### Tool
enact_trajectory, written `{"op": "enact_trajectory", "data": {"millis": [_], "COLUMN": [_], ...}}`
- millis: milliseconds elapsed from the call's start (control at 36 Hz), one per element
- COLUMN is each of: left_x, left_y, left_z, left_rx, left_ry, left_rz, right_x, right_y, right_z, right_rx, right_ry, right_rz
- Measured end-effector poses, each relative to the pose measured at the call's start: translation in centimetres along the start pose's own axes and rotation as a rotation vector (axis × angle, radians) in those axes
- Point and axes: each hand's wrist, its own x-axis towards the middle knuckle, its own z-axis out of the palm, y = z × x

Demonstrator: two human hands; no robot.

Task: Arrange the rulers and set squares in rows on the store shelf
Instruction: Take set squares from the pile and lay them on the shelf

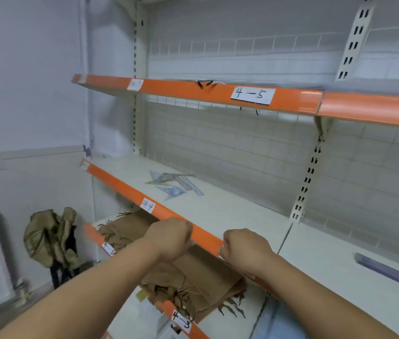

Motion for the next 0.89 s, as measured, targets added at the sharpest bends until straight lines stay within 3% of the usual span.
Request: {"op": "enact_trajectory", "data": {"millis": [417, 889], "left_x": [4.3, 12.5], "left_y": [-13.1, -21.6], "left_z": [-0.6, -2.0], "left_rx": [0.087, 0.038], "left_ry": [0.006, 0.053], "left_rz": [-0.189, -0.203], "right_x": [15.0, 27.8], "right_y": [-7.7, -10.1], "right_z": [2.7, 2.5], "right_rx": [0.024, -0.016], "right_ry": [-0.036, -0.041], "right_rz": [-0.176, -0.195]}}
